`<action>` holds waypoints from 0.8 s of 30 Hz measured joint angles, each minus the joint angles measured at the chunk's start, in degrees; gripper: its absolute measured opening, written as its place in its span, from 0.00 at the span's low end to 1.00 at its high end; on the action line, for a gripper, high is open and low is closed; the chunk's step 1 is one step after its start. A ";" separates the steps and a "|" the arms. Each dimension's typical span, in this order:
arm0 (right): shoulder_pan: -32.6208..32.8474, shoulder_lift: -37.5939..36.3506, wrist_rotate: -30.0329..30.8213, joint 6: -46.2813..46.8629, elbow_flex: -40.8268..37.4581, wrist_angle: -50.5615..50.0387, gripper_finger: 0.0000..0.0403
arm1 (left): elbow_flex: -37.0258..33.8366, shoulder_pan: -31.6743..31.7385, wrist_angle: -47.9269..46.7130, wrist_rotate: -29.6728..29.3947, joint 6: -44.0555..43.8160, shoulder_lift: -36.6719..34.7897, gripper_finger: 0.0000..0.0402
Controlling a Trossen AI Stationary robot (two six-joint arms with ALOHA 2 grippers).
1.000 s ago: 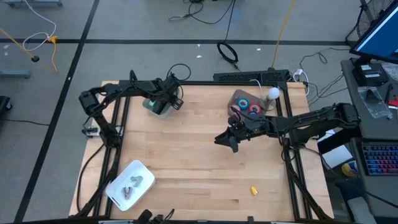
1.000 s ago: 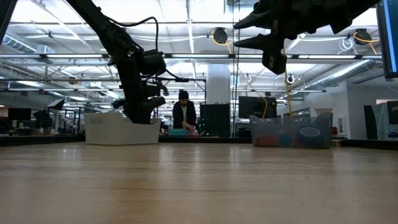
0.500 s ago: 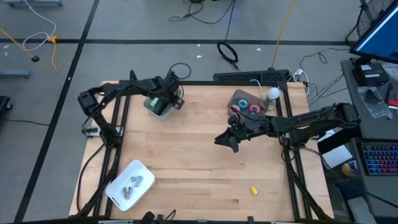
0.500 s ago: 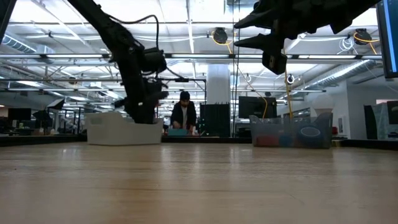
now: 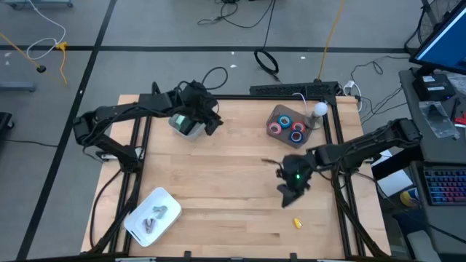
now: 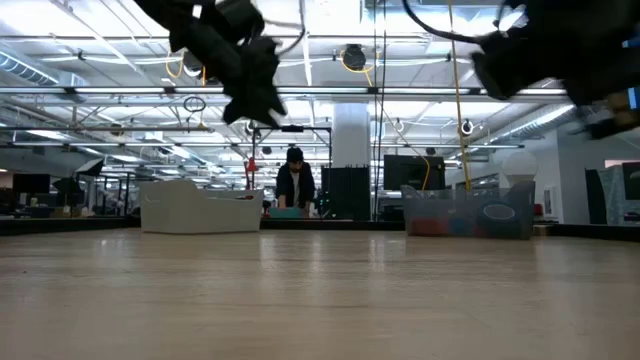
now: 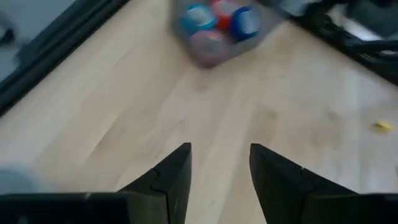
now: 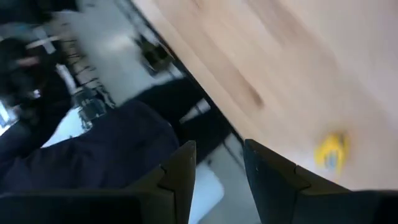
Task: Pick and place Stapler, Stapler remover, tape
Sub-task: Put the small yellow stapler into the gray bin
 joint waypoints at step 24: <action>30.63 1.37 28.71 44.56 0.01 -9.62 0.32 | -0.13 -6.19 6.99 15.36 5.00 -8.42 0.41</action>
